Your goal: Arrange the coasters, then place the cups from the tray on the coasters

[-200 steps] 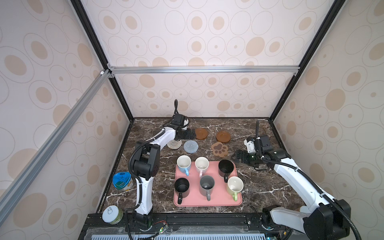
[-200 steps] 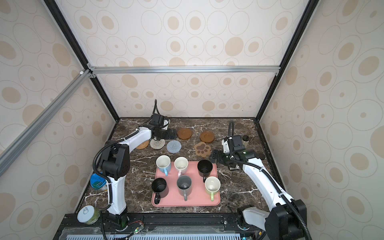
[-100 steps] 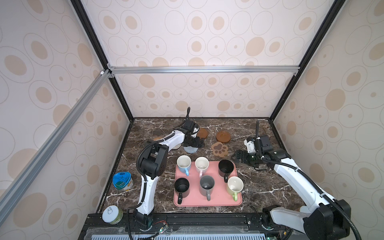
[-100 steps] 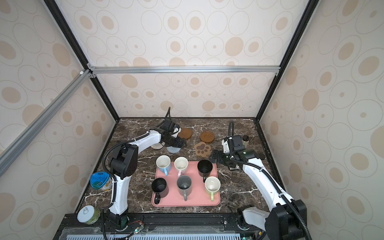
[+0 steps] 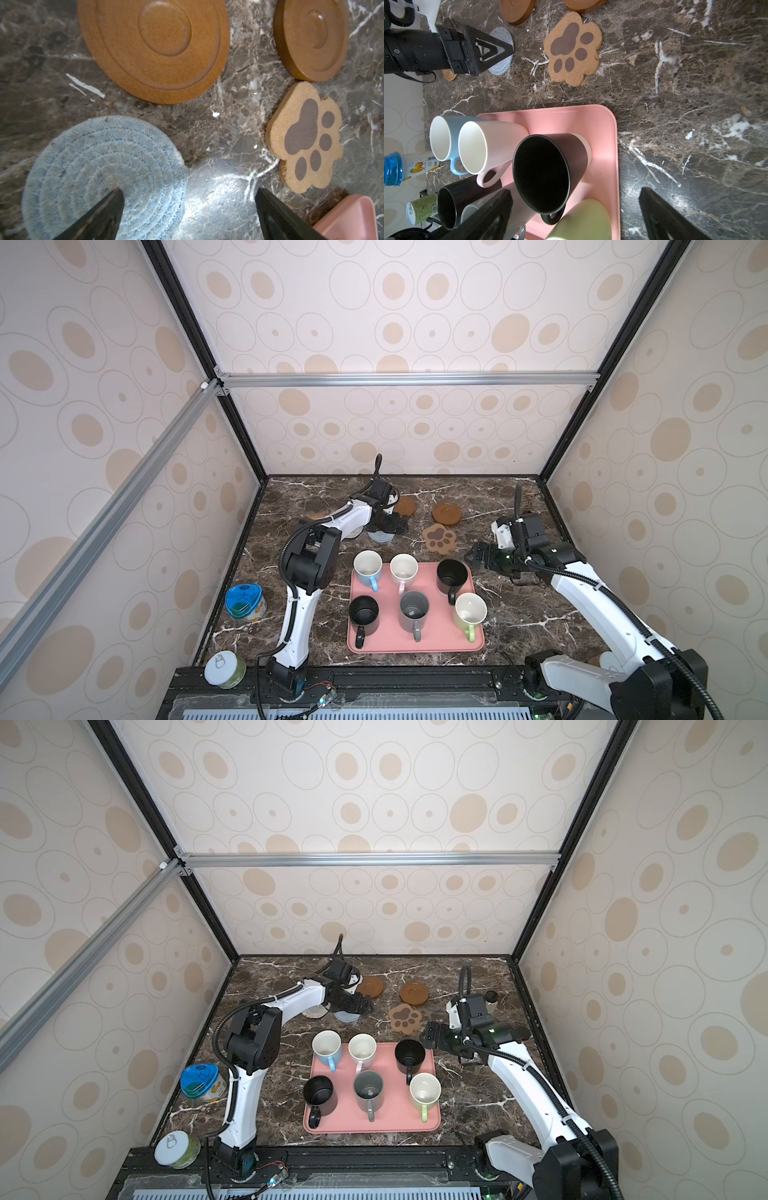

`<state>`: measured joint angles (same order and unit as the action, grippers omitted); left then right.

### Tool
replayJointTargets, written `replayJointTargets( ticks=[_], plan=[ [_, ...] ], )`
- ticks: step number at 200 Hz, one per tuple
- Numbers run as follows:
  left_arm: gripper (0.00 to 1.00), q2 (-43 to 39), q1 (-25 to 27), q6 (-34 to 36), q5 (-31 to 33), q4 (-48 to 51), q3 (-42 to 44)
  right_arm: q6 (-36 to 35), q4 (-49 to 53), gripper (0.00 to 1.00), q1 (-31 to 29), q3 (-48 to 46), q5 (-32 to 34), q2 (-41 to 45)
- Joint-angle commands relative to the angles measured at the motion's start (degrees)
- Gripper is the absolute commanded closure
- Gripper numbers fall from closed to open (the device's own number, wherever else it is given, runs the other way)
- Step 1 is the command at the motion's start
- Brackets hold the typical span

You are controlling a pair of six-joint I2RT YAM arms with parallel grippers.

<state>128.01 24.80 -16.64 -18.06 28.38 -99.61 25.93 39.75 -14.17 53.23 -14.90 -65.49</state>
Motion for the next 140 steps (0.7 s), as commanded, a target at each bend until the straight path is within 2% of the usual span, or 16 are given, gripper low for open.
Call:
replayJointTargets(
  ticks=[1, 42, 140],
  plan=[
    [0.0, 2.6, -0.14, 0.15, 1.76, 1.54, -1.56, 0.49, -0.97, 0.01, -0.49, -0.65, 1.08, 0.37],
    [0.0, 1.99, -0.27, -0.23, 2.17, 0.01, 0.28, -2.65, -1.44, 0.01, -0.48, 0.76, 1.75, -1.67],
    [0.0, 1.21, -0.28, -0.77, 5.0, 4.39, -1.16, -9.27, -0.7, 0.01, -0.48, 4.54, 4.33, -5.06]
  ],
)
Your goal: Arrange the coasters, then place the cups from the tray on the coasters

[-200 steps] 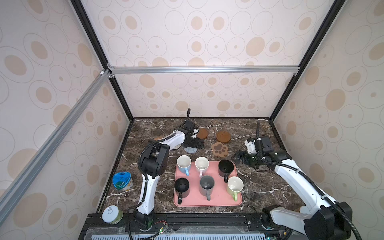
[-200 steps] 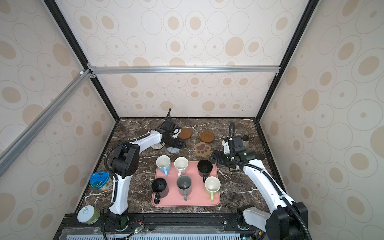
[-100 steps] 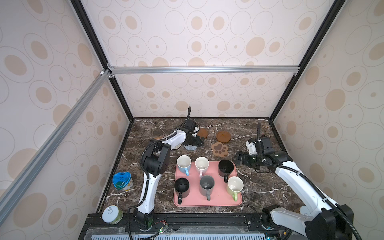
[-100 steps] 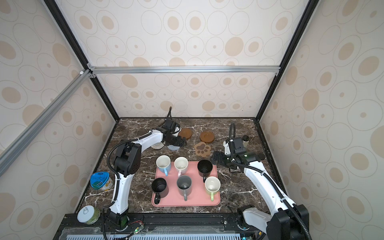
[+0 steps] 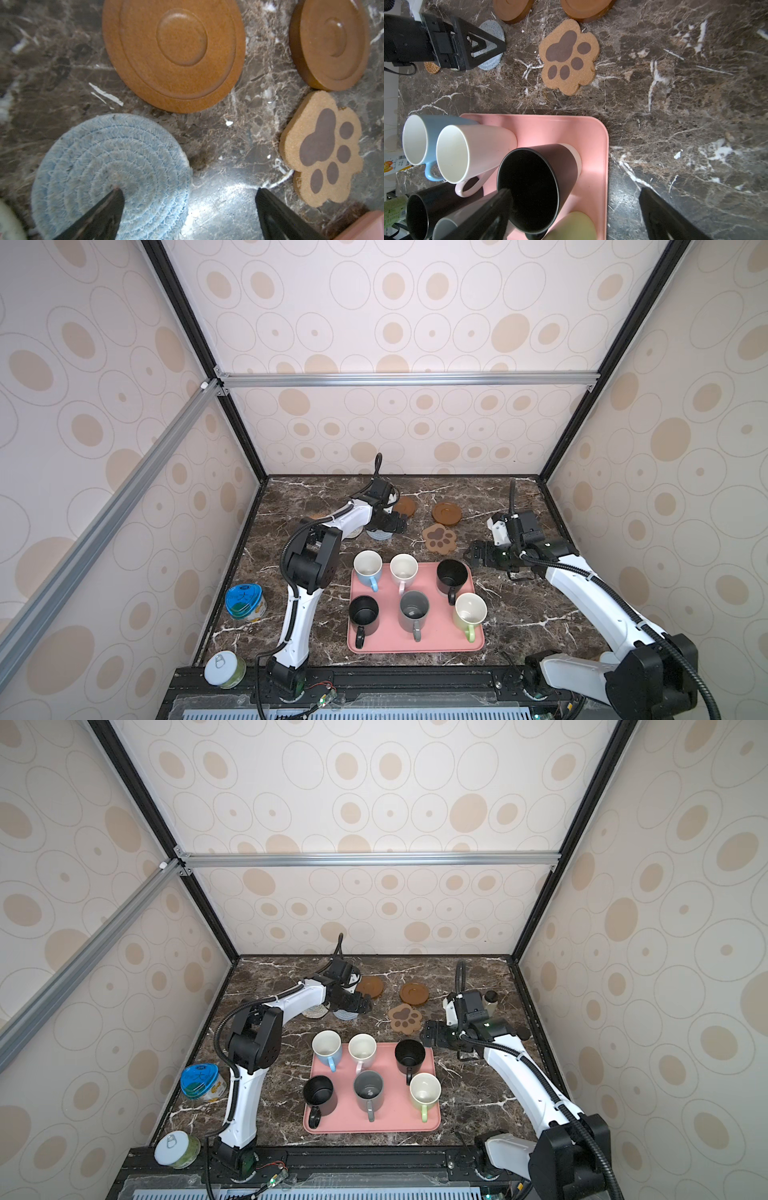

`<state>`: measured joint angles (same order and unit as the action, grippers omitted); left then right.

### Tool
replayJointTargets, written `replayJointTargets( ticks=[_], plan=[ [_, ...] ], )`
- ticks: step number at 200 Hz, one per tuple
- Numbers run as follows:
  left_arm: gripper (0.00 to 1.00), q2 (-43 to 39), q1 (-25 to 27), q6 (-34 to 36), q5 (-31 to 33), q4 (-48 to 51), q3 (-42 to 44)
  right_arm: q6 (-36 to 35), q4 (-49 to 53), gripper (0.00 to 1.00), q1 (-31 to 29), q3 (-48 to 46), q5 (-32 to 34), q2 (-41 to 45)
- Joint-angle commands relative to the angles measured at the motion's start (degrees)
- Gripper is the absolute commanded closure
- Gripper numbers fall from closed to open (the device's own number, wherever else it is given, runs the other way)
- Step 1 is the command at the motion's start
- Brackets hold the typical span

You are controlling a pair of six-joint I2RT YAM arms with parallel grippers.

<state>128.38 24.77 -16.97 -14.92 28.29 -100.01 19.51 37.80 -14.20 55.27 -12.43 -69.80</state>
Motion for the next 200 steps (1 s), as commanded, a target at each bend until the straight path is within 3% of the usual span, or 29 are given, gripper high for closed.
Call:
replayJointTargets(
  ticks=[1, 27, 70, 131, 200],
  plan=[
    [0.0, 0.83, -0.25, -0.44, 1.88, 4.53, -0.79, -2.96, 1.32, 0.01, -0.47, 2.54, 1.87, -0.72],
    [0.0, 0.57, -0.25, -0.64, 3.15, 4.37, -1.84, -3.99, 2.23, 0.01, -0.47, 3.78, 2.82, -0.44],
    [0.0, -0.81, -0.17, -2.6, -1.07, -0.47, -2.05, -3.63, 3.48, 0.01, -0.44, 5.4, 4.45, 2.3],
    [0.0, -5.56, -0.25, -2.87, 0.9, -3.83, 4.87, -0.06, 4.91, 0.01, -0.43, 6.53, 2.55, 3.78],
    [0.0, -4.47, -0.25, -3.59, -2.06, -7.72, 8.95, 2.72, 4.06, 0.01, -0.44, 4.52, 1.88, 5.86]
  ],
)
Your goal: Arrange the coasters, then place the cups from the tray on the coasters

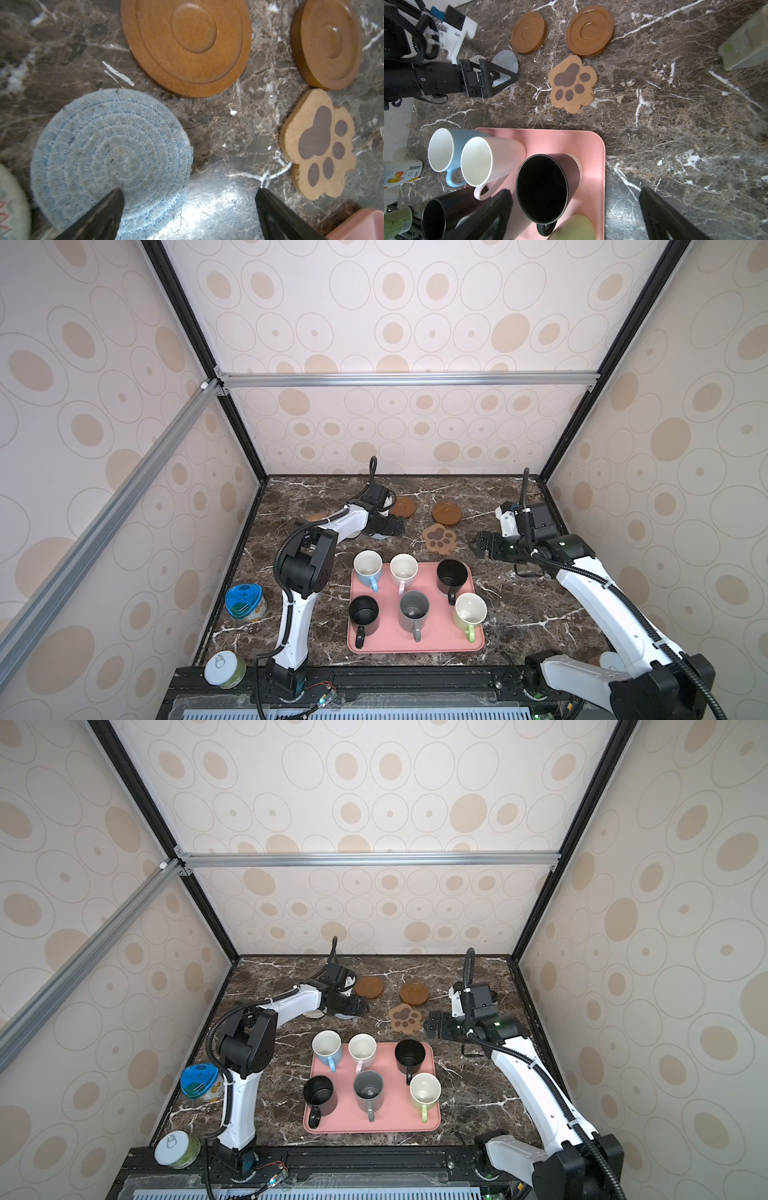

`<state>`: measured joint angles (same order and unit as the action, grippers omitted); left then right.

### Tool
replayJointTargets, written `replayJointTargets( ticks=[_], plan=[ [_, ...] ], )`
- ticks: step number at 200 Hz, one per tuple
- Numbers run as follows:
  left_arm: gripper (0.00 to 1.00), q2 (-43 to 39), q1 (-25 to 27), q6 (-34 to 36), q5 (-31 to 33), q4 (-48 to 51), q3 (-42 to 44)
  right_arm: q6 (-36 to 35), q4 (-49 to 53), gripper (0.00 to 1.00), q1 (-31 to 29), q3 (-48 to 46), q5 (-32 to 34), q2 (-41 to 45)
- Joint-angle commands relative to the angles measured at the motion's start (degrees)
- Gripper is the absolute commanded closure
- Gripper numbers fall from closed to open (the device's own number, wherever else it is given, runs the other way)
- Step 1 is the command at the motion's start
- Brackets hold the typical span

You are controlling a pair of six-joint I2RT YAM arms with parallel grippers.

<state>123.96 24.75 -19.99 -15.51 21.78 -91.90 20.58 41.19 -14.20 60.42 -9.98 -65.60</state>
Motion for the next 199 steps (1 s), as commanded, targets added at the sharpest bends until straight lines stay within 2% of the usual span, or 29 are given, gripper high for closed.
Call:
replayJointTargets(
  ticks=[1, 83, 156, 199],
  plan=[
    [0.0, -0.04, -0.23, -0.58, -1.55, -1.3, 0.88, 1.7, 0.66, 0.01, -0.46, -0.65, -0.57, 1.68],
    [0.0, -0.45, 0.38, -1.25, -3.83, -3.5, 3.1, 2.47, -0.06, 0.01, -0.46, -0.78, 0.05, 2.56],
    [0.0, -4.12, 1.17, -2.69, -3.69, -6.53, 10.1, 3.19, -0.06, 0.01, -0.48, -1.01, 0.4, 3.54],
    [0.0, -1.74, 1.17, -1.72, -3.18, -5.16, 6.38, 3.34, 0.12, 0.01, -0.41, -1.44, 0.41, 3.47]
  ],
)
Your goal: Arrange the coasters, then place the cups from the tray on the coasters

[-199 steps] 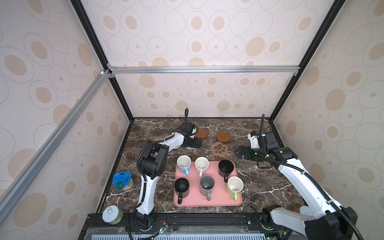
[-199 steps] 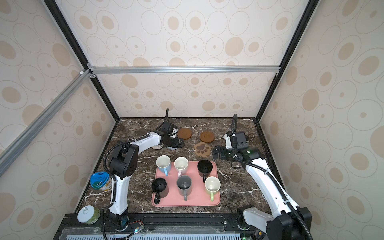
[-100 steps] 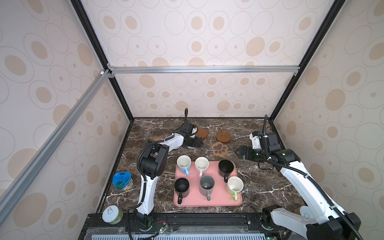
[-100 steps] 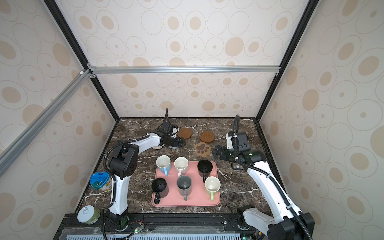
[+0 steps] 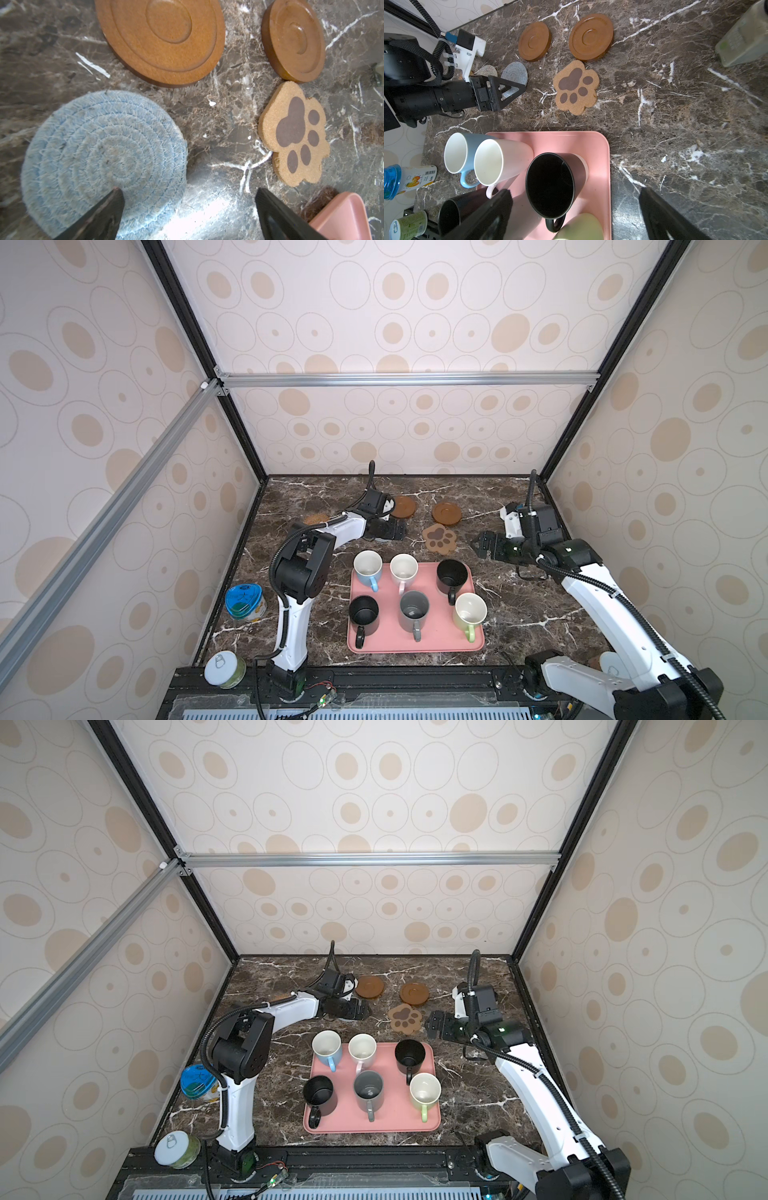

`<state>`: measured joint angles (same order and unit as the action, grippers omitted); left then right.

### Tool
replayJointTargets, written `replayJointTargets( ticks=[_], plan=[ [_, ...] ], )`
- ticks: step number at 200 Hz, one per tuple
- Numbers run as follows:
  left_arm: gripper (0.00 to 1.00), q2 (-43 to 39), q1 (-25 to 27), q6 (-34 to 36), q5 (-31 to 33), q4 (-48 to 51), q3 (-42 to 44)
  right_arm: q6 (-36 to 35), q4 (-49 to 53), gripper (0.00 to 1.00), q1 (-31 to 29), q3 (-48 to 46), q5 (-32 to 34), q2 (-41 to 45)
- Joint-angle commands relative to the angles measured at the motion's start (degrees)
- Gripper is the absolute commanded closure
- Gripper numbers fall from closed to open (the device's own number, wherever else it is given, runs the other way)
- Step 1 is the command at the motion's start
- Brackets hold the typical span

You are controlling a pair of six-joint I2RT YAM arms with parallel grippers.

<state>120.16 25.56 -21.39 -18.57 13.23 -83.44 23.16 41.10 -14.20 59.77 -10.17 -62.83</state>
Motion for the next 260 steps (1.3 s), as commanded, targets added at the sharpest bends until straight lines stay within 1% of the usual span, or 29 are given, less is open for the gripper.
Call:
replayJointTargets(
  ticks=[1, 27, 71, 130, 197, 222, 260],
  plan=[
    [0.0, 2.13, 0.37, -0.32, -0.05, 3.43, -2.12, 0.76, 0.21, 0.01, -0.41, -0.79, 0.61, 0.69],
    [0.0, 2.87, 0.37, 0.02, 0.4, 3.72, -3.66, 1.1, 0.12, 0.01, -0.47, -0.87, 0.64, 0.69],
    [0.0, 3.68, 0.3, 0.3, 0.73, 3.9, -3.85, 1.1, -0.05, 0.01, -0.48, -0.4, 0.25, 0.22],
    [0.0, 1.45, -0.16, -0.56, 2.07, 3.25, -3.98, 0.97, -0.9, 0.01, -0.42, 0.73, -0.46, -1.18],
    [0.0, -0.05, -0.85, -0.3, 1.25, 3.67, -9.72, 0.35, -3.52, 0.01, -0.42, 3.08, -1.67, -4.93],
    [0.0, -4.38, -2.01, -2.25, 1.37, 0.29, -6.5, 1.45, -5.76, 0.01, -0.45, 5.14, -2.87, -8.82],
    [0.0, -12.79, -4.69, -3.62, 2.51, -3.48, 2.77, 8.51, -16.43, 0.01, -0.44, 5.99, -6.44, -16.64]
  ],
)
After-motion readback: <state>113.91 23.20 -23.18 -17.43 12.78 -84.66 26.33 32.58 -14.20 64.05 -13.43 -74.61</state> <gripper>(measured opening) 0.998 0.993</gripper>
